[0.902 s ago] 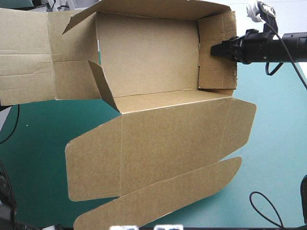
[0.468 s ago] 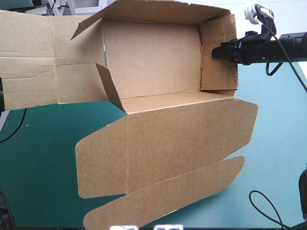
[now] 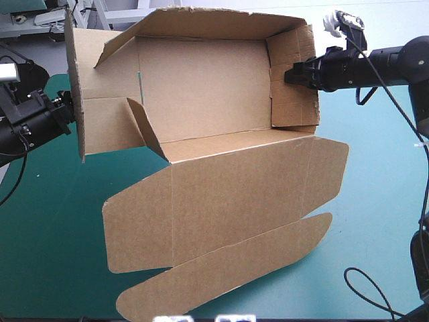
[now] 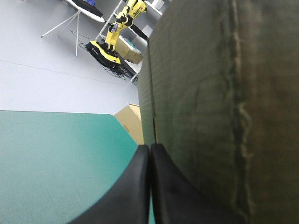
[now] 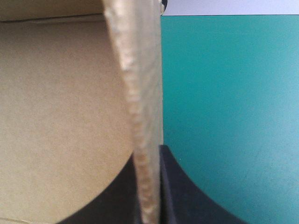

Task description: Fold the box

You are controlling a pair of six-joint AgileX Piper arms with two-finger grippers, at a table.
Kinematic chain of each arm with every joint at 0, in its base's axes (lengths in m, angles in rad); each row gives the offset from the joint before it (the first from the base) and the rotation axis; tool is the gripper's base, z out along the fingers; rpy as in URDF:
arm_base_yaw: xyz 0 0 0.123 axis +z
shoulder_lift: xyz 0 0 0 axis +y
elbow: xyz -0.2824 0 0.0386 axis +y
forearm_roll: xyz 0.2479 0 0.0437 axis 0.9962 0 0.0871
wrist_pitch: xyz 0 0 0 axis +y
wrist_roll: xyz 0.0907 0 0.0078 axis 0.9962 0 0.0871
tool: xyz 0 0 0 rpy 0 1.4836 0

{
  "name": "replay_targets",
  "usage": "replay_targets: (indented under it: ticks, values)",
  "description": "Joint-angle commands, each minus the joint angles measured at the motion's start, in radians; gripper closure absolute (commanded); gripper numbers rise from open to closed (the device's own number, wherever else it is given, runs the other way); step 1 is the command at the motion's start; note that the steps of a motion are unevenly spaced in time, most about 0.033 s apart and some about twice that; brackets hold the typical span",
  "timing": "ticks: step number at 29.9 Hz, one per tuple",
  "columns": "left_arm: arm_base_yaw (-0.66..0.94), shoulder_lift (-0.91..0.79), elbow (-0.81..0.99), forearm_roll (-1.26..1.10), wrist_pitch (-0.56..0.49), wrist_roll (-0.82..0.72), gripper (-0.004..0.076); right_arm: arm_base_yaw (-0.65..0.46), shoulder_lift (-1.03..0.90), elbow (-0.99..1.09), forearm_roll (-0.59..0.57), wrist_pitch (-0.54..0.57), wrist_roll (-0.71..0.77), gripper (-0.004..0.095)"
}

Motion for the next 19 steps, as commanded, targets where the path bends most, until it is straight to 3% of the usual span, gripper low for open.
replay_targets:
  ticks: [1,9,19]
  values:
    - [-0.005,-0.042,-0.029,-0.076,0.071,-0.001,0.0733,0.008,-0.023,-0.026,0.046,-0.064,0.004,0.0920]
    - [-0.005,-0.078,-0.029,0.077,0.071,-0.054,0.0733,0.039,0.014,-0.026,0.041,-0.073,-0.001,0.0920]
    - [-0.005,-0.080,-0.029,0.079,0.071,-0.054,0.0733,0.128,0.062,-0.026,-0.002,-0.138,0.007,0.0920]
